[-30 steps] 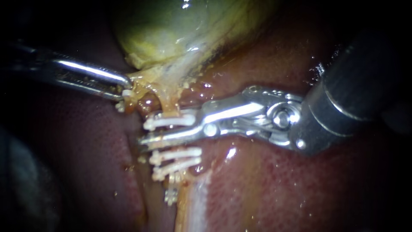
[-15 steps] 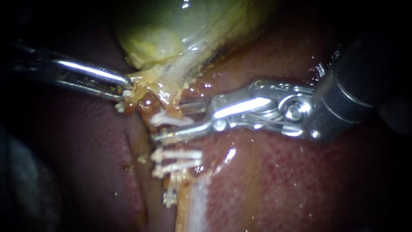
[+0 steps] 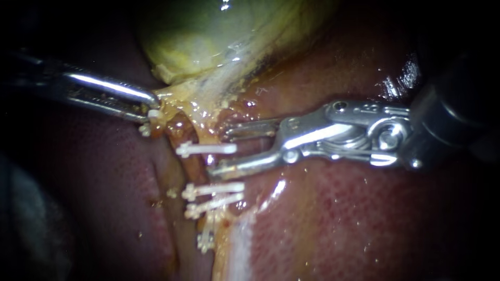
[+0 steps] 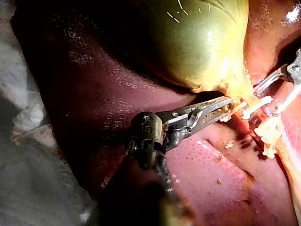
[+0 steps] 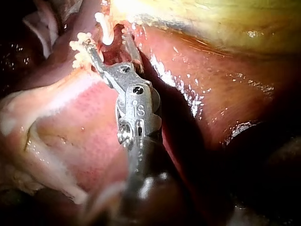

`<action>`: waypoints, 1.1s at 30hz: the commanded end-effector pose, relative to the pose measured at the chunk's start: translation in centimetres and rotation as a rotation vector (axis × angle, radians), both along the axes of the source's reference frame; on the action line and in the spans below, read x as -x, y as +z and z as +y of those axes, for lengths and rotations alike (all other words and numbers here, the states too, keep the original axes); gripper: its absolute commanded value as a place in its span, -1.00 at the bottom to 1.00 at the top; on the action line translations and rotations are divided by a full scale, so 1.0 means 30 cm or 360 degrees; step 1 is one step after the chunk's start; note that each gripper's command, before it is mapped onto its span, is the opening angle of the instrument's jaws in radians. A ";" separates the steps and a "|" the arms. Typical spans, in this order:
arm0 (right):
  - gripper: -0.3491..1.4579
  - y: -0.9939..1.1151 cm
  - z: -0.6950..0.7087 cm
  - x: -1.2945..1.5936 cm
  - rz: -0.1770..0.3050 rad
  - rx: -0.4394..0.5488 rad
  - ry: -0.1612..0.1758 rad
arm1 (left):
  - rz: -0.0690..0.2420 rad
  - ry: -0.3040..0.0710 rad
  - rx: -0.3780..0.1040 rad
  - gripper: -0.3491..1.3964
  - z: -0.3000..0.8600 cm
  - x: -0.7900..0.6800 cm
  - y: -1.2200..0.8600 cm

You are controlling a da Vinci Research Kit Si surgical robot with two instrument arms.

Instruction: Going back third clip right tube

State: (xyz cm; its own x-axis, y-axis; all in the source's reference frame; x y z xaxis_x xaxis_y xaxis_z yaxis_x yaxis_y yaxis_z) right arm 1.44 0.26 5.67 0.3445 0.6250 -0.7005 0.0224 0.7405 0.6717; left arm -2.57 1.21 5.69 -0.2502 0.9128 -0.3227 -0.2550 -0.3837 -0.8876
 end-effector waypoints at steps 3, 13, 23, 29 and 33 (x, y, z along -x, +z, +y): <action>-0.06 -0.0025 -0.0006 0.0048 -0.0027 0.0103 -0.0022 | -0.0001 0.0001 0.0000 -1.00 0.0000 -0.0001 -0.0001; -0.06 -0.0085 -0.0023 0.0203 -0.0046 0.0238 -0.0063 | -0.0001 0.0001 0.0000 -1.00 0.0000 -0.0002 -0.0001; -0.06 -0.0106 -0.0026 0.0306 -0.0039 0.0247 -0.0074 | -0.0001 0.0001 0.0000 -1.00 0.0000 -0.0002 -0.0001; -0.06 -0.0111 -0.0023 0.0331 -0.0044 0.0245 -0.0063 | 0.0000 -0.0002 0.0000 -1.00 0.0003 0.0010 0.0002; -0.06 -0.0113 -0.0022 0.0336 -0.0044 0.0244 -0.0063 | 0.0005 -0.0009 0.0003 -1.00 0.0004 0.0041 0.0017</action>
State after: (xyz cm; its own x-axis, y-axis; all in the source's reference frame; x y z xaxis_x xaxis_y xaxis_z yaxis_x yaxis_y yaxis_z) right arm 0.43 0.20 5.32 0.3871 0.4969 -0.7767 0.0367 0.8334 0.5514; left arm -2.72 1.23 5.77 -0.2464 0.9130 -0.3251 -0.2594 -0.3854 -0.8855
